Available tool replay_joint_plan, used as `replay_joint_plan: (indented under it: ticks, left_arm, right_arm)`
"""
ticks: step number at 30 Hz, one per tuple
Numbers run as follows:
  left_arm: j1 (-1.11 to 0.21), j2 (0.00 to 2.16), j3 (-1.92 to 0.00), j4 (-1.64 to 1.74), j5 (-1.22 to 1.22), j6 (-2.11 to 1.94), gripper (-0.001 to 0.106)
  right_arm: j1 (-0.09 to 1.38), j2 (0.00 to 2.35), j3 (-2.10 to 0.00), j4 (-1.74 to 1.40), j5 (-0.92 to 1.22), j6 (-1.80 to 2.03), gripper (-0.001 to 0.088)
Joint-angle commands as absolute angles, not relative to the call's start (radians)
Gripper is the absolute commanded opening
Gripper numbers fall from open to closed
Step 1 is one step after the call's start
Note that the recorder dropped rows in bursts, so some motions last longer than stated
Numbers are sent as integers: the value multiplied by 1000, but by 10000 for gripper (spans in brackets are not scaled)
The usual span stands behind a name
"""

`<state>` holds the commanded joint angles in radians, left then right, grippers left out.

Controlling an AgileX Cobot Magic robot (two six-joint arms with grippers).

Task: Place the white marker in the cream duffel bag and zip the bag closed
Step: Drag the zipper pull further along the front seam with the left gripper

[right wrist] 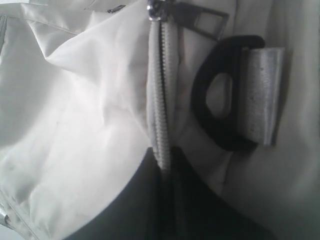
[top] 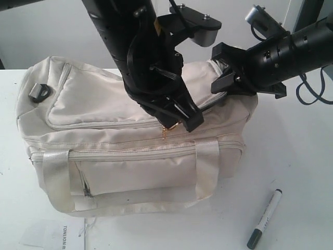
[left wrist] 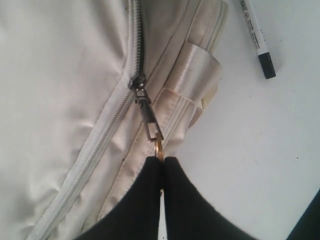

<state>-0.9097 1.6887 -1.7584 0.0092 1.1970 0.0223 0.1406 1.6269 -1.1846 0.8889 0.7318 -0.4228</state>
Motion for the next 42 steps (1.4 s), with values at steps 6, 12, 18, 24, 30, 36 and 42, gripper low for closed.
replay_joint_plan:
  ticks: [6, 12, 18, 24, 30, 36, 42]
  left_arm:
    - [-910, 1687, -1758, 9, 1206, 24, 0]
    - [-910, 1687, -1758, 9, 1221, 33, 0]
    - [-910, 1676, -1758, 9, 1221, 42, 0]
    - [-910, 1671, -1758, 9, 1221, 58, 0]
    - [-910, 1671, -1758, 9, 1221, 68, 0]
    - [-910, 1669, -1758, 9, 1221, 75, 0]
    - [-910, 1663, -1758, 9, 1221, 83, 0]
  right_arm:
    - [139, 1627, -1185, 885, 732, -423, 0]
    - [139, 1627, -1185, 885, 732, -423, 0]
    - [139, 1627, -1185, 883, 730, -423, 0]
    - [139, 1627, -1185, 883, 724, -423, 0]
    - [139, 1627, -1185, 883, 724, -423, 0]
    - [139, 1627, -1185, 881, 719, -423, 0]
    - [139, 1627, -1185, 881, 717, -423, 0]
